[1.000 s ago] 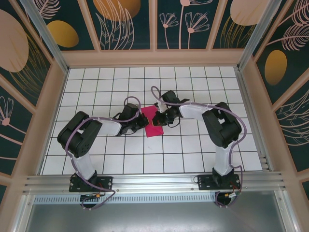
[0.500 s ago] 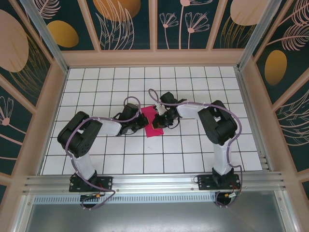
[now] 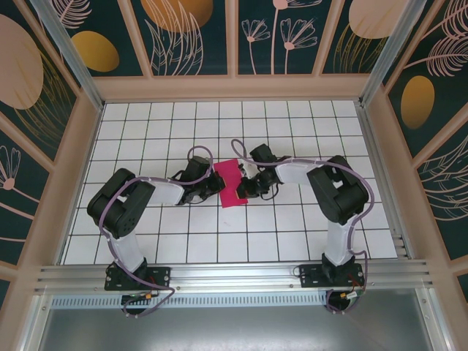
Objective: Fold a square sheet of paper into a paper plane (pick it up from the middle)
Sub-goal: Fold the triangle a second time at the center of the table.
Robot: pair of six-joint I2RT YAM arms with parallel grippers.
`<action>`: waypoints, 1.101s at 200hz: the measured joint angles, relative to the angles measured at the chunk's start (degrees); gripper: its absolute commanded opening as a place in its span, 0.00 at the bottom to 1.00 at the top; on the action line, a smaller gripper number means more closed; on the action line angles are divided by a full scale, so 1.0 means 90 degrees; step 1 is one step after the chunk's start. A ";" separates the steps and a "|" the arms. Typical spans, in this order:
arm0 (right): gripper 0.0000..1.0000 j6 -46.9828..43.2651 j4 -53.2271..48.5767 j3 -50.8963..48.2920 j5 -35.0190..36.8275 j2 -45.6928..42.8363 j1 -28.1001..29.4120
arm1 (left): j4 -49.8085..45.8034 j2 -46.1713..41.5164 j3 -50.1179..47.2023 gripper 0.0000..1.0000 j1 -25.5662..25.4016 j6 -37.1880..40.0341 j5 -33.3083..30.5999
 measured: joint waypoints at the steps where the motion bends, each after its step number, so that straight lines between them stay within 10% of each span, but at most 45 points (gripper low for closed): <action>1: 0.00 0.0000 0.0012 -0.0010 0.0000 -0.0005 -0.0002 | 0.0000 0.0000 0.0000 0.00 0.0000 0.0000 -0.0002; 118: 0.01 0.0291 0.0015 -0.1022 0.0265 -0.0930 -0.0362 | -0.0090 0.0019 0.0085 0.01 -0.0007 0.0005 0.0029; 173: 0.26 0.1032 0.0216 -0.0668 0.0699 -0.1426 -0.0444 | -0.0486 -0.0032 0.0619 0.36 -0.0005 0.0007 0.0019; 220: 0.28 0.1338 0.0697 -0.0345 0.0561 -0.1066 -0.0505 | -0.0311 -0.0942 0.0500 0.48 0.0000 -0.0437 -0.0335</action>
